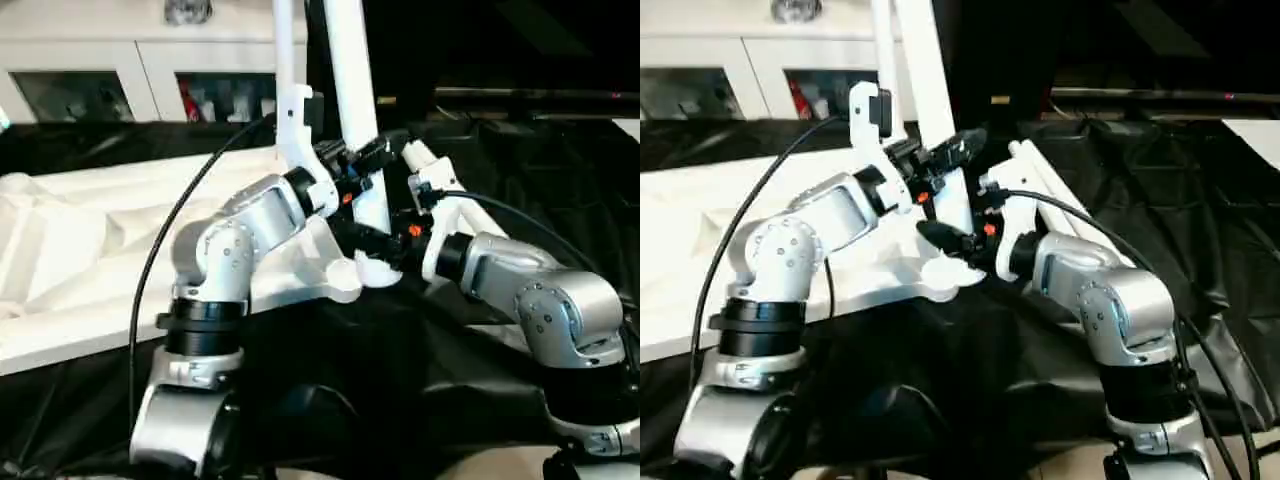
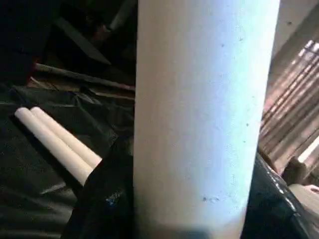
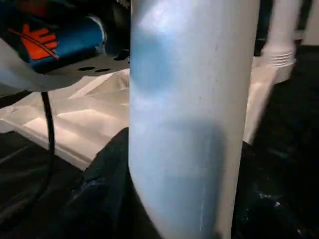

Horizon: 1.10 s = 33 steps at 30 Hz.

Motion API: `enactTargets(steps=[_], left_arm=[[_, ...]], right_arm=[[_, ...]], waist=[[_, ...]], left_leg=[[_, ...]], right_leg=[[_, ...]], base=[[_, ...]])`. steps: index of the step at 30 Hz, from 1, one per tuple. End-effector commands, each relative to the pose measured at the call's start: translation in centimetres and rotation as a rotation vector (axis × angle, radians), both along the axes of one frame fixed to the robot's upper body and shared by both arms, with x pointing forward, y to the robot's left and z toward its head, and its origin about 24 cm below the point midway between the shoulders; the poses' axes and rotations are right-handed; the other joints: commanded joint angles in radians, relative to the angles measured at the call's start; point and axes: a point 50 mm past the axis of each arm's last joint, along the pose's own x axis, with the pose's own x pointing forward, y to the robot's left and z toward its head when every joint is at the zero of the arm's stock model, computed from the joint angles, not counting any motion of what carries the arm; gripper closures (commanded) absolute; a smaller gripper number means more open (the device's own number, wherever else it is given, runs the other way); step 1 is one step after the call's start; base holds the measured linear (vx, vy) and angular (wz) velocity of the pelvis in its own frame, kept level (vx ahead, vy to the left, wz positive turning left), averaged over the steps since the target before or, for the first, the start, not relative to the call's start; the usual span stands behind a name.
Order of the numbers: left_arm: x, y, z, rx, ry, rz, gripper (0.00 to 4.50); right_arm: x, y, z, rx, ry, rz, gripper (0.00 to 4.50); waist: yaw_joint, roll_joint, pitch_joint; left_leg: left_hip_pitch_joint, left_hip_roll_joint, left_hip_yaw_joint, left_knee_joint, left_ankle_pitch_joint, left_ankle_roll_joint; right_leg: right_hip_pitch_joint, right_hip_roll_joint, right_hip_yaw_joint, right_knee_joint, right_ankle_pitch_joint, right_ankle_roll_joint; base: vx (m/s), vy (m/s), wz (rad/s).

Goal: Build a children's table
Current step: Pick table leg

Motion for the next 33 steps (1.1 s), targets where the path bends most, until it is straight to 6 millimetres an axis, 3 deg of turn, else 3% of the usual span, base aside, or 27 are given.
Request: enactTargets(steps=[1, 2, 3, 4, 5, 6, 7, 8, 9, 10, 13, 18, 21, 22, 27, 29, 32, 33], left_arm=[[0.8, 1.4, 0.3, -0.002, 0.008, 0.114, 2.55], [0.9, 1.5, 0.3, 0.008, 0.007, 0.134, 2.57], [0.9, 1.6, 0.3, 0.008, 0.009, 0.13, 2.57], [0.9, 1.7, 0.2, 0.01, 0.013, 0.135, 2.57], [1.0, 1.7, 0.2, 0.01, 0.015, 0.142, 2.58], [1.0, 1.7, 0.2, 0.017, 0.012, 0.139, 2.59], [0.9, 1.7, 0.2, 0.025, 0.012, 0.14, 2.59], [0.9, 1.6, 0.1, 0.035, 0.012, 0.134, 2.59], [0.9, 1.6, 0.1, 0.038, 0.01, 0.126, 2.59], [0.8, 1.5, 0.1, 0.041, 0.011, 0.118, 2.59], [1.0, 1.5, 0.0, 0.051, 0.015, 0.117, 2.6], [1.4, 2.0, 0.2, 0.092, 0.011, 0.087, 2.61], [1.6, 2.2, 0.3, 0.112, 0.018, 0.079, 2.61], [1.8, 2.4, 0.6, 0.105, 0.027, 0.076, 2.61], [2.0, 2.6, 1.4, 0.069, 0.026, 0.05, 2.61], [2.0, 2.6, 1.5, 0.065, 0.026, 0.046, 2.61], [2.1, 2.5, 1.5, 0.074, 0.036, 0.05, 2.61], [2.1, 2.4, 1.4, 0.091, 0.035, 0.054, 2.61]], right_arm=[[-0.1, 0.3, 0.6, 0.01, -0.037, 0.015, 2.57], [-0.1, 0.2, 0.6, 0.01, -0.037, 0.011, 2.57], [-0.1, 0.2, 0.5, 0.01, -0.038, 0.009, 2.57], [-0.1, 0.1, 0.5, 0.012, -0.038, 0.004, 2.57], [-0.1, 0.1, 0.5, 0.014, -0.038, 0.0, 2.57], [-0.1, 0.1, 0.5, 0.015, -0.039, -0.004, 2.57], [-0.1, 0.1, 0.5, 0.016, -0.04, -0.01, 2.57], [0.0, 0.0, 0.5, 0.017, -0.043, -0.017, 2.57], [0.0, 0.0, 0.5, 0.018, -0.046, -0.018, 2.57], [0.1, 0.0, 0.5, 0.035, -0.038, -0.024, 2.57], [0.2, -0.2, 0.7, 0.077, -0.009, -0.018, 1.87], [0.4, -2.0, 1.3, 0.127, 0.064, 0.011, 1.45], [0.5, -3.1, 1.5, 0.143, 0.123, 0.036, 1.41], [0.5, -3.9, 1.7, 0.153, 0.161, 0.052, 1.41], [0.5, -5.1, 2.6, 0.18, 0.211, 0.078, 1.41], [0.5, -5.3, 2.7, 0.16, 0.218, 0.077, 1.41], [0.7, -5.3, 2.7, 0.12, 0.197, 0.074, 1.41], [0.9, -5.0, 2.8, 0.092, 0.154, 0.064, 1.41]], waist=[[0.057, 0.009, -0.066], [0.013, -0.091, -0.132], [0.041, -0.09, -0.112], [0.068, -0.075, -0.099], [0.082, -0.051, -0.108], [0.08, -0.059, -0.106], [0.075, -0.048, -0.124], [0.064, -0.029, -0.129], [0.057, -0.019, -0.132], [0.061, -0.015, -0.135], [0.06, -0.021, -0.128], [0.054, -0.02, -0.121], [0.055, -0.023, -0.12], [0.053, -0.031, -0.119], [0.06, -0.035, -0.121], [0.058, -0.041, -0.12], [0.06, -0.041, -0.12], [0.059, -0.046, -0.116]], left_leg=[[-0.102, 0.041, 0.021, -0.199, -0.893, -0.115], [0.055, 0.002, 0.017, -0.053, -0.513, -0.083], [0.05, -0.022, -0.004, 0.056, -0.304, -0.057], [-0.017, -0.045, -0.046, 0.073, -0.066, -0.005], [-0.018, -0.004, -0.045, 0.002, -0.046, -0.042], [-0.012, -0.004, -0.034, -0.015, -0.065, -0.051], [-0.001, 0.003, -0.035, -0.021, -0.04, -0.058], [0.004, 0.009, -0.035, -0.025, -0.016, -0.056], [0.0, 0.01, -0.036, -0.026, 0.005, -0.046], [0.006, 0.01, -0.031, -0.022, -0.003, -0.032], [0.0, 0.007, -0.023, -0.029, -0.066, -0.008], [0.009, 0.011, -0.02, -0.04, -0.161, -0.022], [0.01, 0.011, -0.018, -0.041, -0.164, -0.033], [0.011, 0.009, -0.014, -0.04, -0.166, -0.029], [0.006, 0.01, -0.011, -0.038, -0.119, -0.013], [0.005, 0.01, -0.008, -0.037, -0.11, -0.007], [0.004, 0.01, -0.006, -0.036, -0.097, 0.003], [0.002, 0.01, -0.006, -0.037, -0.095, 0.006]], right_leg=[[0.119, 0.026, 0.031, 0.145, -0.257, -0.021], [0.019, -0.047, 0.153, 0.045, -0.589, 0.033], [-0.011, -0.151, 0.178, -0.079, -0.801, 0.003], [0.031, -0.132, 0.217, -0.077, -0.851, 0.019], [0.041, -0.099, 0.174, -0.041, -0.644, -0.019], [0.021, -0.048, 0.159, -0.021, -0.498, -0.032], [0.025, -0.029, 0.151, 0.005, -0.315, -0.065], [0.022, -0.018, 0.148, 0.024, -0.066, -0.137], [0.028, -0.014, 0.144, 0.03, 0.072, -0.187], [0.026, -0.015, 0.143, 0.029, 0.135, -0.219], [0.034, -0.023, 0.145, 0.02, 0.114, -0.252], [0.034, -0.027, 0.149, 0.002, -0.03, -0.228], [0.032, -0.029, 0.149, 0.001, -0.045, -0.229], [0.031, -0.029, 0.15, -0.003, -0.052, -0.231], [0.034, -0.035, 0.149, 0.0, -0.043, -0.238], [0.032, -0.034, 0.15, -0.002, -0.038, -0.241], [0.031, -0.035, 0.15, -0.002, -0.037, -0.238], [0.03, -0.035, 0.151, -0.002, -0.042, -0.236]], base=[[0.051, 0.019, -0.13], [0.081, -0.103, -0.07], [0.081, -0.103, -0.07], [0.073, -0.137, -0.18], [0.0, 0.0, 0.0], [0.0, 0.0, 0.0], [0.0, 0.0, 0.0], [0.0, 0.0, 0.0], [0.0, 0.0, 0.0], [0.0, 0.0, 0.0], [0.0, 0.0, 0.0], [0.0, 0.0, 0.0], [0.0, 0.0, 0.0], [0.0, 0.0, 0.0], [0.0, 0.0, 0.0], [0.0, 0.0, 0.0], [0.0, 0.0, 0.0], [0.0, 0.0, 0.0]])
